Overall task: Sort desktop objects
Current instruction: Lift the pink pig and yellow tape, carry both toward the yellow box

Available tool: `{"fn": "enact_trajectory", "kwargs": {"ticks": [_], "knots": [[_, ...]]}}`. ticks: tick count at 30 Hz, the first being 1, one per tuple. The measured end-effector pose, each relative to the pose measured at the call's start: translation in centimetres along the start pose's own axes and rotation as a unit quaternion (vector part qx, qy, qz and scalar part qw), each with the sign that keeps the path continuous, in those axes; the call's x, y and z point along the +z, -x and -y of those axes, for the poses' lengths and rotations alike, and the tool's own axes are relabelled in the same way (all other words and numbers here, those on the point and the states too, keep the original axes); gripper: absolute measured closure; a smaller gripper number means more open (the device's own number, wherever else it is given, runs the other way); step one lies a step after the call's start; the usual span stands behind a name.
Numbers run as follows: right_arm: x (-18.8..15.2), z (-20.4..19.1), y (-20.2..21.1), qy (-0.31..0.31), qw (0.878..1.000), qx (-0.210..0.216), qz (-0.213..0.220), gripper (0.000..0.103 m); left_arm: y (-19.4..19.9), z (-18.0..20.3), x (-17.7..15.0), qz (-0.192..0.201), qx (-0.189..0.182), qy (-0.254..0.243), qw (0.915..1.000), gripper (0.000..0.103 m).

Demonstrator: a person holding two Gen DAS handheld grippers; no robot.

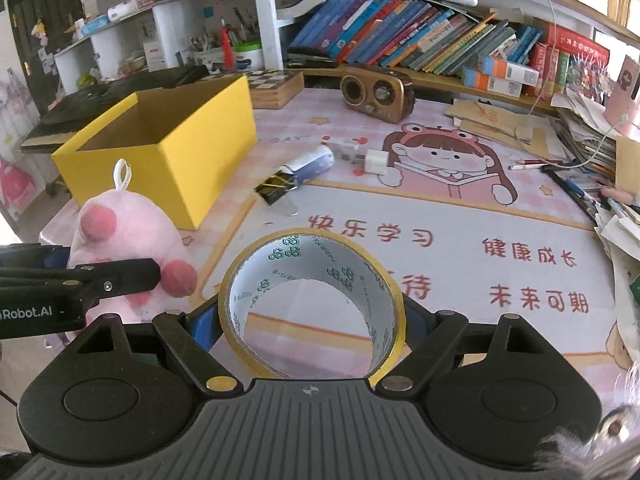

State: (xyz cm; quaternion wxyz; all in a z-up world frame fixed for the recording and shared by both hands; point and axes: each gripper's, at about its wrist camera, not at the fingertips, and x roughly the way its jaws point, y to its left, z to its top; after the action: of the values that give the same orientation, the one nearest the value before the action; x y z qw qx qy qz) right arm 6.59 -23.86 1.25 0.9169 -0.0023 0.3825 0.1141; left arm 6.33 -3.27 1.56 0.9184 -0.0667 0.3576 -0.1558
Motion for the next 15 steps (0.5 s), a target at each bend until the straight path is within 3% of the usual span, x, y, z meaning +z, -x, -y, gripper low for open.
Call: {"fn": "enact_trajectory", "kwargs": {"ticks": [15], "knots": [[-2.8, -5.6, 2.1, 0.003, 1.000, 0.001, 0.002, 0.018, 4.1, -3.2, -2.5, 0.006, -0.006, 0.003, 1.0000, 0.046]]}}
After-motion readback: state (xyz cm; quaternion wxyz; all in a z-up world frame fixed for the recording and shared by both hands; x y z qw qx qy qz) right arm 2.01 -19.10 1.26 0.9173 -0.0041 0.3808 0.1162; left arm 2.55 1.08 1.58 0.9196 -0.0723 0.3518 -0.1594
